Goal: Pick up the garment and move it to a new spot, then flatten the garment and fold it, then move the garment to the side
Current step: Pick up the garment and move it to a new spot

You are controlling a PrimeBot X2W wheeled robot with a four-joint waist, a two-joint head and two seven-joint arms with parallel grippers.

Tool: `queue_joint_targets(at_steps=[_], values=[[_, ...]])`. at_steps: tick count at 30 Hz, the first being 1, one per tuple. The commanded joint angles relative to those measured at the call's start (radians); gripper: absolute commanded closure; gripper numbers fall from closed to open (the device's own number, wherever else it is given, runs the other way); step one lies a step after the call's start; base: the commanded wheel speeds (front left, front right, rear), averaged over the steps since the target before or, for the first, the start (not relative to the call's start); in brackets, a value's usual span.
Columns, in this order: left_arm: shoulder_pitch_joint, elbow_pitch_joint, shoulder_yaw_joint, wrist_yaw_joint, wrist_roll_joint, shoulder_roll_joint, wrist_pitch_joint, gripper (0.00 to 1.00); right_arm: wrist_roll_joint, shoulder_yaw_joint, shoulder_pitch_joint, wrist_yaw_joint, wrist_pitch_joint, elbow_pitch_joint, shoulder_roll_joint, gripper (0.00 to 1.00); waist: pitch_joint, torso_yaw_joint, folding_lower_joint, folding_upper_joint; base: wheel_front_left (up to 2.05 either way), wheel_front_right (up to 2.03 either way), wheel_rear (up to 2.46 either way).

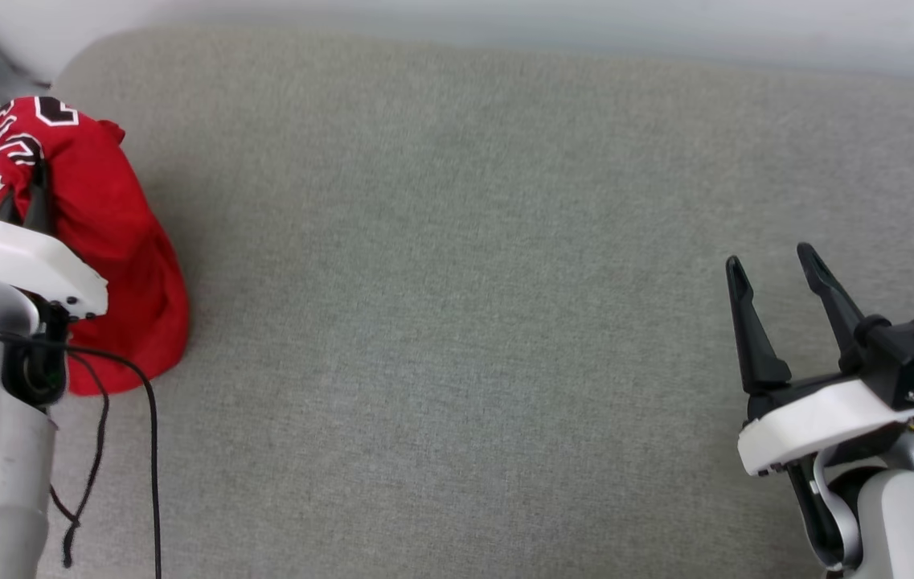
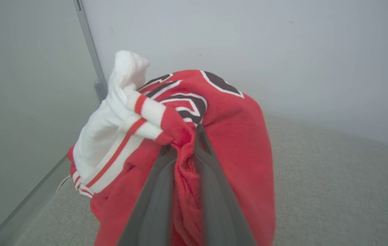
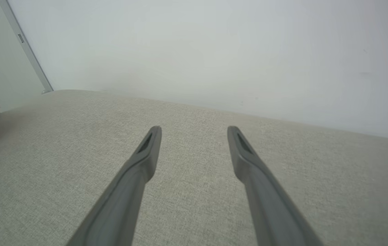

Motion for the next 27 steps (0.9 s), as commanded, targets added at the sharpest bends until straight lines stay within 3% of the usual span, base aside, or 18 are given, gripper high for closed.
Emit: queue_joint_targets(at_steps=[1,6,15,27], values=[[0.024,-0.021,-0.004,0.007,0.01,-0.008,-0.024,1.0,0.008,-0.006,0.021,-0.001,-0.006,0.001,0.001,0.0,-0.049,-0.02,0.0,-0.0001,0.0,0.0,0.0],[0.085,-0.159,-0.03,0.038,0.038,-0.04,-0.091,1.0,0.025,-0.035,0.064,-0.001,-0.011,0.006,0.001,0.0,-0.12,-0.074,0.0,-0.0001,0.0,0.0,0.0],[0.184,-0.375,-0.115,0.061,0.056,-0.11,-0.04,1.0,0.044,-0.047,0.109,-0.001,-0.007,-0.004,0.001,0.0,-0.168,-0.186,0.0,-0.0001,0.0,0.0,0.0],[0.286,-0.466,-0.356,-0.015,0.064,-0.262,0.053,1.0,0.081,-0.02,0.124,-0.001,-0.009,-0.036,0.001,0.0,-0.137,-0.307,0.0,-0.0001,0.0,0.0,0.0]])
